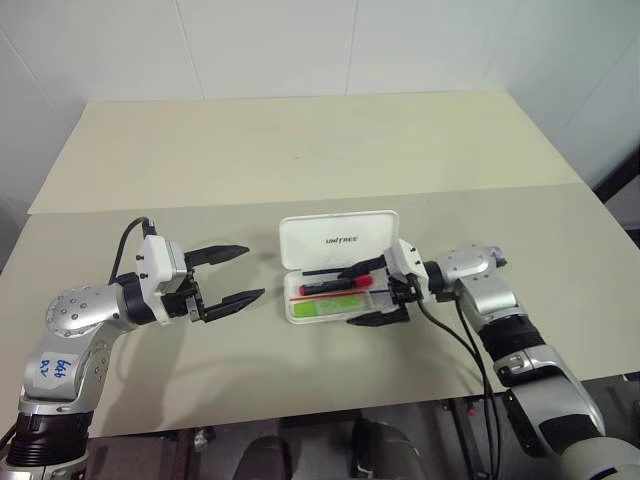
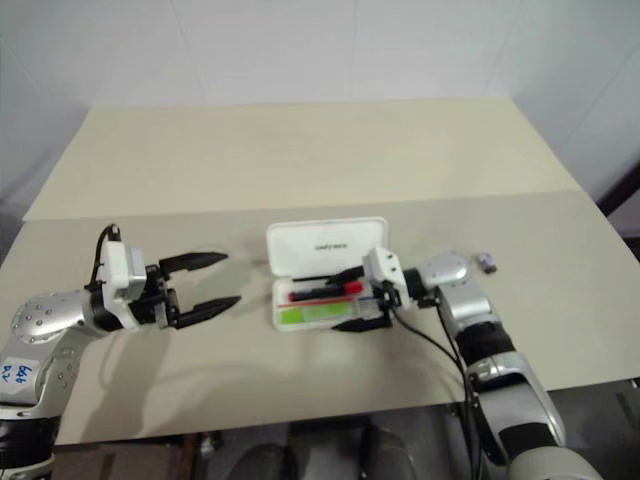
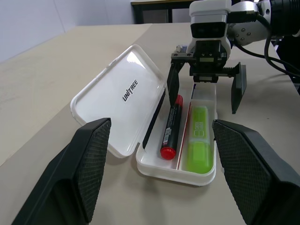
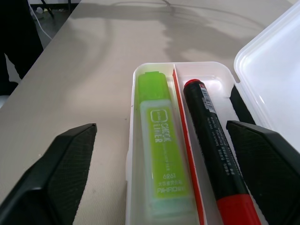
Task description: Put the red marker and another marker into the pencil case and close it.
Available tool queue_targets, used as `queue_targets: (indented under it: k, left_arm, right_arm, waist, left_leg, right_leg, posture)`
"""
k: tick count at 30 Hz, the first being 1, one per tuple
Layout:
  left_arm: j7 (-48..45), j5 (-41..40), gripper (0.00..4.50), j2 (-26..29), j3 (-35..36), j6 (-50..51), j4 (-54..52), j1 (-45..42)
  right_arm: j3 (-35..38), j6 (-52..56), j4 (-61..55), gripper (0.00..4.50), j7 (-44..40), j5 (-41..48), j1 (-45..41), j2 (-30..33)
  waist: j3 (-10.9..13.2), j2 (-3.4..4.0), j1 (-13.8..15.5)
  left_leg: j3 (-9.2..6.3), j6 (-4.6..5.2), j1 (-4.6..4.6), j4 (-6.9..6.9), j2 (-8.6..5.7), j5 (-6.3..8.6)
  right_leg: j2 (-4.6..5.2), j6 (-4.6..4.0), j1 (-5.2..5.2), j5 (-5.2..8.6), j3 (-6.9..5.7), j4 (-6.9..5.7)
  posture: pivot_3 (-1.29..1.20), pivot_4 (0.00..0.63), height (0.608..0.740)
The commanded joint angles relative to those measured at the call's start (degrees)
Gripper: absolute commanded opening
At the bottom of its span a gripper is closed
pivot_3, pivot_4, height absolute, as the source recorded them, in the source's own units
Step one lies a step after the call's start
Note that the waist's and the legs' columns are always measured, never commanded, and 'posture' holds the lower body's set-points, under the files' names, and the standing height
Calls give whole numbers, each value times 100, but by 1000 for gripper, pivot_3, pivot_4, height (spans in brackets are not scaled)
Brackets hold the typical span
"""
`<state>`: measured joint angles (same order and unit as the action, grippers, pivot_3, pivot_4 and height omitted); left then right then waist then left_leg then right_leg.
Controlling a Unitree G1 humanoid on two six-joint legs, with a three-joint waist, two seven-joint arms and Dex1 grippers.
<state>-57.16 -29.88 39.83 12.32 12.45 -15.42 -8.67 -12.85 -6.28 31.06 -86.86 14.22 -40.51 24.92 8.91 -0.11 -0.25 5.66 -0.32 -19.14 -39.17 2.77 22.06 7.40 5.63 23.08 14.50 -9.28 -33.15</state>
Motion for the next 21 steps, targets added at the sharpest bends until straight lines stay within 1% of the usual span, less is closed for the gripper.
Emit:
queue_targets:
  k: [1, 4, 6, 8, 12, 15, 16, 18, 21]
  left_arm:
    - [9, -75, 3688, -14, -4, -34, -85, -102]
    - [10, -57, 3688, -26, -11, -56, -76, -110]
    - [9, -50, 3688, -32, -15, -63, -68, -118]
    - [12, -47, 3688, -39, -16, -76, -64, -120]
    - [13, -33, 3688, -77, -44, -118, -54, -107]
    - [17, -36, 3688, -111, -62, -132, -34, -108]
    - [14, -30, 3688, -134, -89, -140, -16, -116]
    - [-5, -27, 3688, -167, -131, -160, 30, -130]
    - [-57, 2, 3688, -242, -278, -196, 190, -317]
  right_arm:
    - [374, 380, -552, 4466, -5, 498, -100, -10]
    - [544, 1113, -1296, 4466, 41, 944, 14, 125]
    - [597, 1366, -1591, 4466, 74, 1060, 91, 195]
    - [854, 2056, -2225, 4466, 269, 1444, 344, 469]
    - [1589, 3006, -2999, 4466, 1307, 1792, 850, 905]
    - [1897, 3525, -3272, 4466, 2157, 1676, 1019, 1120]
    - [1954, 3722, -3301, 4466, 2614, 1424, 1015, 1242]
    - [2193, 4073, -3308, 4466, 3349, 1287, 932, 1311]
    - [3177, 4813, -3130, 4466, 4286, 1960, 678, 1155]
  waist:
    - [1, 1, -2]
    - [1, 1, 0]
    - [0, 0, 11]
    - [-1, -1, 40]
    - [-1, -2, 94]
    - [-1, -2, 80]
    - [-1, -2, 66]
    - [-2, -4, 32]
    - [-2, -4, 38]
  left_leg:
    - [0, 0, 0, 0, 0, 0]
    - [-2, 0, -1, 0, 1, 0]
    - [-6, 0, -1, 0, 1, 0]
    - [-7, 0, -1, 0, 0, 0]
    - [-14, -2, -7, 0, -6, 3]
    - [-8, -3, -5, 1, -5, 5]
    - [-8, -3, -4, 2, -4, 5]
    - [-3, -3, -3, 2, -3, 4]
    - [0, -3, -4, 2, -4, 4]
  right_leg:
    - [0, 0, 0, 0, 0, 0]
    - [-1, 0, 1, 0, 0, -1]
    - [-1, 0, 1, 0, -1, -3]
    - [1, 0, 1, 0, -1, -4]
    - [6, 0, 2, 0, -1, -6]
    - [5, 0, 4, 0, -2, -5]
    - [3, 0, 4, 0, -1, -5]
    - [3, 0, 6, 0, 1, -5]
    - [5, 0, 6, 0, 5, -4]
  posture:
    - [0, 150, 740]
    - [0, 150, 740]
    - [0, 150, 740]
    - [0, 150, 740]
    - [0, 150, 740]
    - [0, 150, 740]
    - [0, 150, 740]
    - [0, 150, 740]
    - [0, 150, 740]
